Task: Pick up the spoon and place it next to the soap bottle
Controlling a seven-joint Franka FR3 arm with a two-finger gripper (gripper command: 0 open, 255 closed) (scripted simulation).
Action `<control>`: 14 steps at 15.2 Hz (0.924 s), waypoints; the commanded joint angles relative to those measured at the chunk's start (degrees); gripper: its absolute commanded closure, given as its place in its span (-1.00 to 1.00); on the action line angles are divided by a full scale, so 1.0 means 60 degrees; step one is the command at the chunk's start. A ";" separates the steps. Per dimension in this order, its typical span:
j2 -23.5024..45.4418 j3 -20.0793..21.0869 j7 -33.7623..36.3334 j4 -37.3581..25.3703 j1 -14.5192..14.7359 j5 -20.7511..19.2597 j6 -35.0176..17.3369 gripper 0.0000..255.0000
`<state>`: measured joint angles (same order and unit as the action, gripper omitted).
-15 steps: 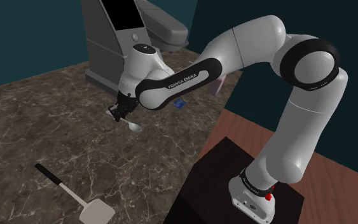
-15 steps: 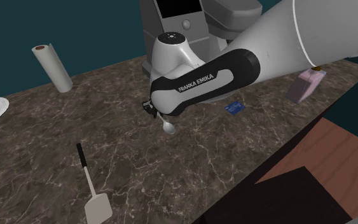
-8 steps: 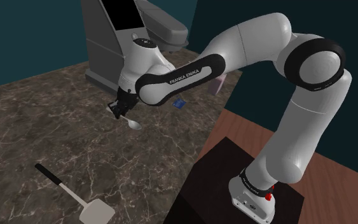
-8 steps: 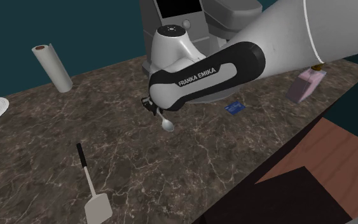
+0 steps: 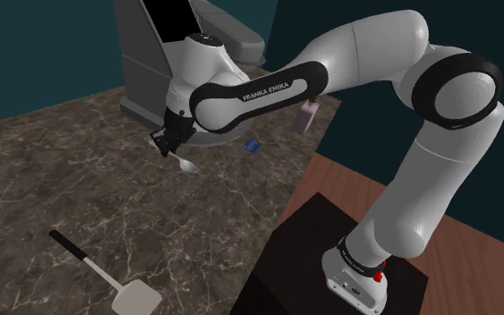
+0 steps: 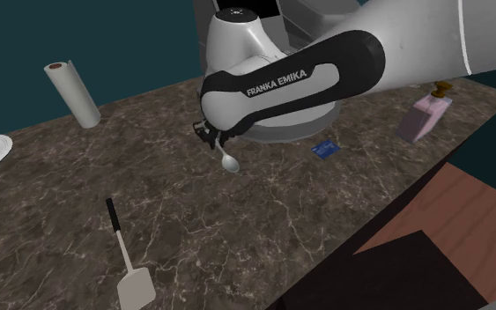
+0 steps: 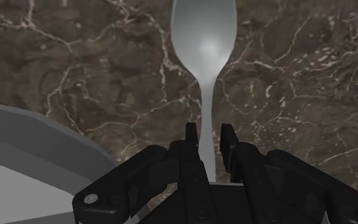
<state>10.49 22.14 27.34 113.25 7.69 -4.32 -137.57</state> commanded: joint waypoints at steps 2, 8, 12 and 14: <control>-0.0191 0.0029 -0.0070 -0.0153 -0.0027 0.0115 0.0333 1.00; -0.0478 0.0062 -0.0176 -0.0598 -0.0061 0.0286 0.1043 1.00; -0.0631 0.0075 -0.0229 -0.0938 -0.0077 0.0372 0.1524 1.00; -0.0695 0.0080 -0.0250 -0.1122 -0.0083 0.0408 0.1767 1.00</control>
<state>6.60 22.60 25.93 106.94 7.22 -2.03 -127.68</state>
